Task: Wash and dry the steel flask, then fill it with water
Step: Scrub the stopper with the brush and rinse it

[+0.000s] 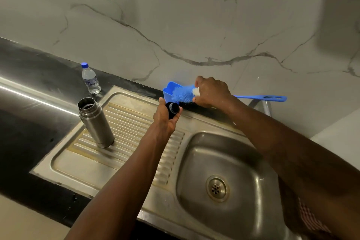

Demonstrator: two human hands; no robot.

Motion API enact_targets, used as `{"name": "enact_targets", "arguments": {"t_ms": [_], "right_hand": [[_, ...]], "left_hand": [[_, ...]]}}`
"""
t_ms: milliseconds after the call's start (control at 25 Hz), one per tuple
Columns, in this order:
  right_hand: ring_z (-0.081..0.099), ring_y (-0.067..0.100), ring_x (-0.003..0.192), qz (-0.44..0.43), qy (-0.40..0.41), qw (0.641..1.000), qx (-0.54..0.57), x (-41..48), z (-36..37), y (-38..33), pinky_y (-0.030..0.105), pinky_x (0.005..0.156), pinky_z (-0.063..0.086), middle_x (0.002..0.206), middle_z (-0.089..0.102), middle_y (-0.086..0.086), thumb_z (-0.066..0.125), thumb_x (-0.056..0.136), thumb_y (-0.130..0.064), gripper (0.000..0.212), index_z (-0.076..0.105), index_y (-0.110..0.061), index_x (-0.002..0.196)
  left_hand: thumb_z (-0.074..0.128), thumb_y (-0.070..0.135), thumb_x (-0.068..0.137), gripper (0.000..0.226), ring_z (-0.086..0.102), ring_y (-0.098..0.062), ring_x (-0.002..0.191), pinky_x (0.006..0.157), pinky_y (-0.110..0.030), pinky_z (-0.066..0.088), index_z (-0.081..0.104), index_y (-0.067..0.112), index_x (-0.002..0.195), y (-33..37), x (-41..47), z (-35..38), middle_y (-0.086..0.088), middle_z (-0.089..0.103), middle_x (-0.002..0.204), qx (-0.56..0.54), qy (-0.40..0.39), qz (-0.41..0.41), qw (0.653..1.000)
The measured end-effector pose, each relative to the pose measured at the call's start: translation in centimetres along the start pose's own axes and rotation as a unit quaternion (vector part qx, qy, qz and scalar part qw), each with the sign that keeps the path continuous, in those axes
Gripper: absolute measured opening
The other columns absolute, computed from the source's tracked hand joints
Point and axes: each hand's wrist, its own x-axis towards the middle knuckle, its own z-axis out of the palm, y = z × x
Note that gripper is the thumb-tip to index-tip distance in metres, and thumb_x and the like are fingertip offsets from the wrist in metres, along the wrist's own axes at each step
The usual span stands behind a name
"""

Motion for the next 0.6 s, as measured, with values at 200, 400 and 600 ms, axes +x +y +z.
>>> {"name": "enact_targets", "arguments": {"t_ms": [200, 400, 600], "right_hand": [[0.065, 0.030, 0.094, -0.027, 0.028, 0.997, -0.060, 5.2, -0.4, -0.9, 0.036, 0.077, 0.047, 0.111, 0.068, 0.007, 0.066, 0.087, -0.032, 0.035, 0.061, -0.021, 0.120], [0.066, 0.029, 0.101, -0.061, 0.005, 0.992, -0.113, 9.7, -0.5, -2.5, 0.035, 0.077, 0.048, 0.115, 0.067, 0.004, 0.065, 0.087, -0.030, 0.037, 0.065, -0.023, 0.123], [0.066, 0.030, 0.098, -0.108, -0.047, 0.973, -0.198, 12.7, 0.8, -4.8, 0.036, 0.072, 0.043, 0.112, 0.064, 0.005, 0.064, 0.086, -0.026, 0.035, 0.062, -0.022, 0.121]], "left_hand": [[0.063, 0.044, 0.103, 0.057, 0.068, -0.034, 0.104, 0.074, -0.042, 0.066, 0.049, 0.005, 0.142, 2.3, 3.0, 0.6, -0.023, 0.060, 0.131, -0.028, 0.008, 0.003, 1.000], [0.065, 0.043, 0.102, 0.056, 0.069, -0.034, 0.104, 0.071, -0.041, 0.066, 0.048, 0.006, 0.141, 3.2, 6.7, 1.3, -0.023, 0.060, 0.131, -0.014, 0.025, -0.007, 1.000], [0.065, 0.041, 0.102, 0.049, 0.070, -0.034, 0.101, 0.074, -0.041, 0.065, 0.055, 0.003, 0.132, 3.1, 9.3, 1.5, -0.023, 0.064, 0.125, -0.006, 0.031, -0.027, 0.999]]}}
